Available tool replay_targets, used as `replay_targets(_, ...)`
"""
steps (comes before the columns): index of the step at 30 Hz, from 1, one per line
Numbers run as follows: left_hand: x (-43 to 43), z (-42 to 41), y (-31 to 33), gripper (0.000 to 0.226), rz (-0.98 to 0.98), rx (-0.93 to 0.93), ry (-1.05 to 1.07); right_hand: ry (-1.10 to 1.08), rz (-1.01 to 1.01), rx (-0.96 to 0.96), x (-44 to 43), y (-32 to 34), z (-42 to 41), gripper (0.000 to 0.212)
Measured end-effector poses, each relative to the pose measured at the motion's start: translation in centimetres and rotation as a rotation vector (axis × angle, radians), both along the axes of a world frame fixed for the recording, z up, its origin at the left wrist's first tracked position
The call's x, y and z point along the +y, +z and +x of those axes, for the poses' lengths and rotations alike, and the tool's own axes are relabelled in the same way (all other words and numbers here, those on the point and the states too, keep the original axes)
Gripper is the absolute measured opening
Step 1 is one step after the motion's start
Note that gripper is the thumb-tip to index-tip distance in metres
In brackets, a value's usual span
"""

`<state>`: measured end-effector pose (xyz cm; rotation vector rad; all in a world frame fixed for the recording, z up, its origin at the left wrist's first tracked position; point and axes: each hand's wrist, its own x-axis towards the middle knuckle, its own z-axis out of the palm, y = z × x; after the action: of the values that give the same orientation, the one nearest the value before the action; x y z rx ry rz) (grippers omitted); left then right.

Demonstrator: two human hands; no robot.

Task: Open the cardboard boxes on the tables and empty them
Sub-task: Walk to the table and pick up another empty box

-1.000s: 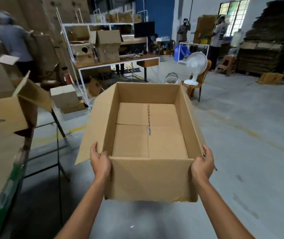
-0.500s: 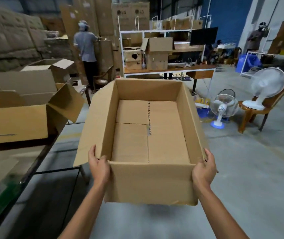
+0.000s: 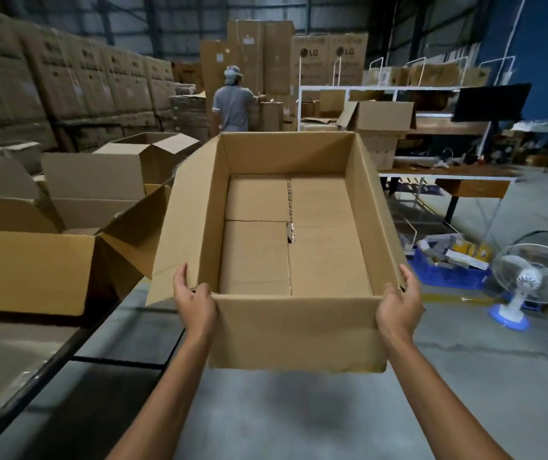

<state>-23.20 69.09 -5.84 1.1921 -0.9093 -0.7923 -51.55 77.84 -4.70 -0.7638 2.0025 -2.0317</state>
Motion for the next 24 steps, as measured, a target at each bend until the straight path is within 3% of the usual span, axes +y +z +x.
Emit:
replay_targets(9, -12.2, 0.1, 5.1, 0.067, -0.139, -0.004, 0.164, 0.133, -0.166, -0.051, -18.4, 2.9, -1.2, 0.049)
replay_targets(24, -31.2, 2.9, 15.3, 0.064, -0.338, -0.128, 0.653, 0.656, -0.366, -0.071, -51.4, 14.1, 3.7, 0.049)
